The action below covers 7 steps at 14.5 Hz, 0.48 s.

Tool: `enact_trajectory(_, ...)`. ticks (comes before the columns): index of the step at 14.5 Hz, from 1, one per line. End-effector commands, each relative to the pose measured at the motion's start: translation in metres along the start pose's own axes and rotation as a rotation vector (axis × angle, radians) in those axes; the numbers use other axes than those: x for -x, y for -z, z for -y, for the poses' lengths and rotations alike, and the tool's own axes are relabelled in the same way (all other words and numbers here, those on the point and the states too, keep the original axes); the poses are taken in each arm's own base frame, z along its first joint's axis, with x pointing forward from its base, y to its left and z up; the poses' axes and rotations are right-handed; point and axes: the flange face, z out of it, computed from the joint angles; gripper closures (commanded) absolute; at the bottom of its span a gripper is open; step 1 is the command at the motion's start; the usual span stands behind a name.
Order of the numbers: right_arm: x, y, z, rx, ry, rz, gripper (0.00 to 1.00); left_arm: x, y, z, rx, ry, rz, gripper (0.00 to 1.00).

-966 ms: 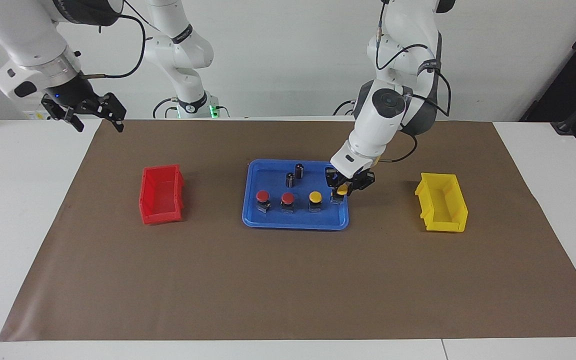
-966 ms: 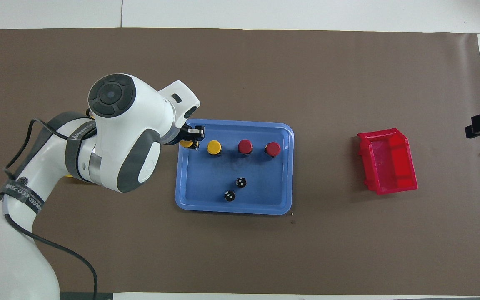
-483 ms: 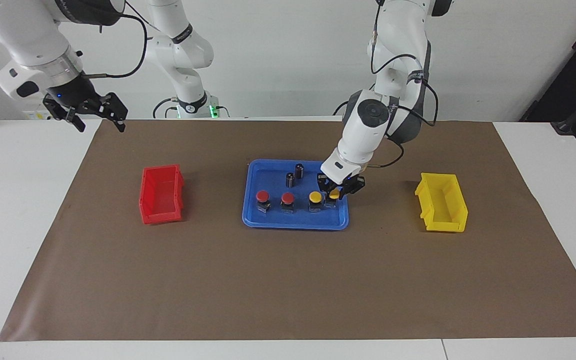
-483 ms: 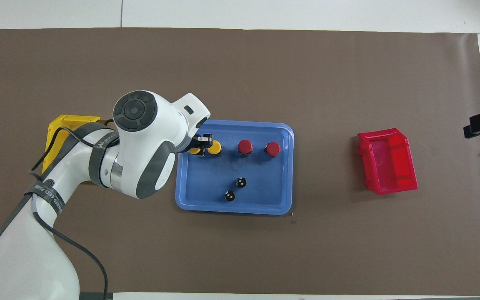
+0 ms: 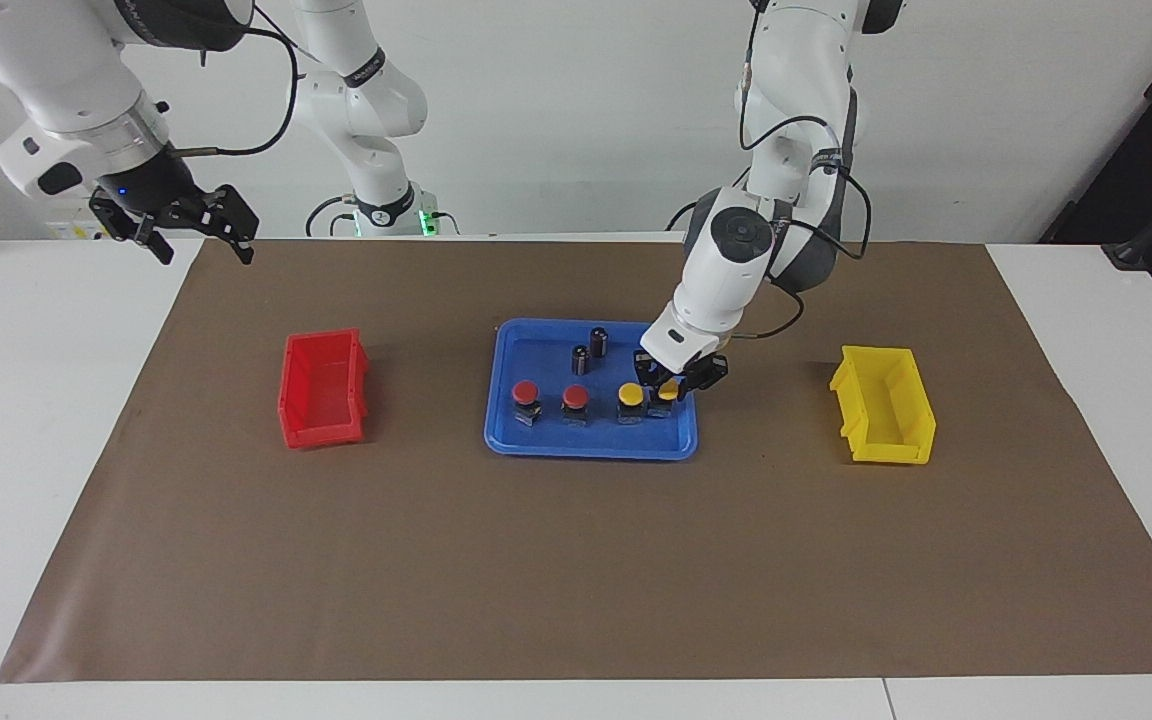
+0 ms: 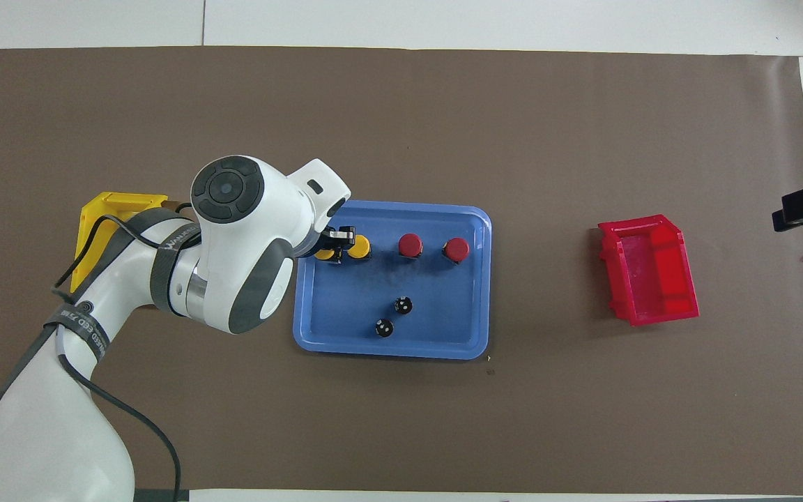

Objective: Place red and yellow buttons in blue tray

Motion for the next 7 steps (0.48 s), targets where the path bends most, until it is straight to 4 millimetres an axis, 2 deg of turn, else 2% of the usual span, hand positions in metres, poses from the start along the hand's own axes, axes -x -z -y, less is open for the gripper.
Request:
enact_trajectory(1,0.0047,0.0013,0.0008,0.007,0.005,-0.001,0.0,0.0046,-0.008,0.0048,0.013,0.022,-0.017,0.99)
enact_trajectory(3,0.0041,0.0012,0.0016,0.008,0.007,-0.001,0.0,0.0048,-0.0108,0.0054,0.012,0.023,-0.016,0.98)
enact_trajectory(4,0.0041,0.0012,0.0016,0.008,0.008,-0.001,0.0,0.0052,-0.0109,0.0046,0.012,0.018,-0.016,0.92)
enact_trajectory(6,0.0046,0.002,0.0016,0.008,0.008,-0.003,0.0,0.0038,-0.009,0.0064,0.009,0.018,-0.01,0.59)
enact_trajectory(7,0.0046,0.002,0.0016,0.008,0.008,-0.003,0.0,0.0035,-0.0083,0.007,0.007,0.018,-0.006,0.52)
